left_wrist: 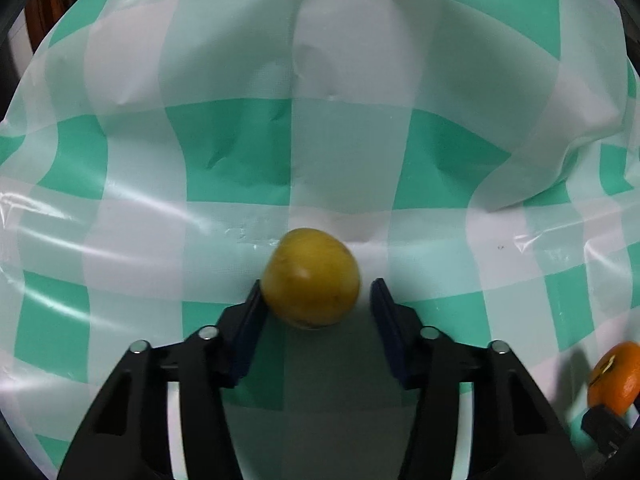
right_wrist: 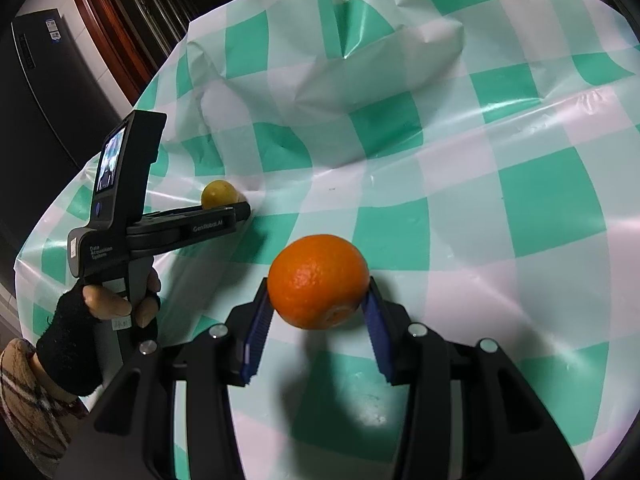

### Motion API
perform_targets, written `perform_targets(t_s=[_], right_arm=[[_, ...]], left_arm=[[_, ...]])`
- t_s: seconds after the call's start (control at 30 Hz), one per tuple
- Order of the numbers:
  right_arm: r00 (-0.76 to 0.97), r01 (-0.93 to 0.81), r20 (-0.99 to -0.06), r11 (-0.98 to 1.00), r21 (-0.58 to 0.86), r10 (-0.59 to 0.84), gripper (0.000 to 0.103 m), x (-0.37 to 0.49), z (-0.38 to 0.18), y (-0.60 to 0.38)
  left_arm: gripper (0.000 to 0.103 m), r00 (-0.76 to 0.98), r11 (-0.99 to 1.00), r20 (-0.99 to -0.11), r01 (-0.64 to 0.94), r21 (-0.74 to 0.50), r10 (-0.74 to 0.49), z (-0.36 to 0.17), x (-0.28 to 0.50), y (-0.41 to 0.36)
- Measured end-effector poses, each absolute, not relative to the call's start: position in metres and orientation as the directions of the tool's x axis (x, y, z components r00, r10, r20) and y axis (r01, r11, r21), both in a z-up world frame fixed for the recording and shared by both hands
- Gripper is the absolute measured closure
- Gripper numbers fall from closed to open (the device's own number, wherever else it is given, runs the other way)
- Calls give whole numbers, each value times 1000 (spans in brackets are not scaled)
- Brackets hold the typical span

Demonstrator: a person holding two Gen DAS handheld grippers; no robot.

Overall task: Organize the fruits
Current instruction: 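Grasp the last tangerine with the right tool while the left tool grasps the yellow tomato, then lift and hold the yellow tomato and tangerine above the tablecloth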

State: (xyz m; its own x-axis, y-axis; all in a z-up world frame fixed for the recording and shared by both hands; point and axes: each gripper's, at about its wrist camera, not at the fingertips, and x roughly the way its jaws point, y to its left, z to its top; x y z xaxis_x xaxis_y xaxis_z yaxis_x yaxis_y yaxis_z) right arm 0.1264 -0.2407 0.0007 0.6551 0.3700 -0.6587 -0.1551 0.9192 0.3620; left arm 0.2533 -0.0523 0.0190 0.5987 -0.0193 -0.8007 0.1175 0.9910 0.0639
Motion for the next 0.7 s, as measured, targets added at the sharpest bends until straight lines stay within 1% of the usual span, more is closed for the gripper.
perform_targets(t_s=[0.13, 0.2, 0.23, 0.33, 0.53, 0.7], right_arm=[[653, -156, -659, 918, 365, 373, 58, 126, 0, -240], [653, -155, -658, 916, 369, 375, 58, 127, 0, -240], [652, -156, -659, 916, 369, 376, 58, 127, 0, -240], [649, -157, -659, 915, 372, 379, 58, 128, -1, -240], [644, -158, -662, 913, 376, 384, 58, 129, -2, -240], [637, -148, -676, 919, 365, 371, 58, 131, -2, -239]], left_arm=[[62, 612, 995, -790, 96, 16, -46, 16, 245, -47], [62, 625, 996, -776, 84, -35, -80, 19, 232, -40], [62, 638, 995, -763, 72, -70, -101, 23, 220, -34], [62, 668, 992, -733, 62, -113, -126, 32, 177, -20], [62, 719, 993, -685, 69, -94, -115, 50, 64, 11], [62, 729, 996, -681, -2, -89, -60, 47, -10, 53]])
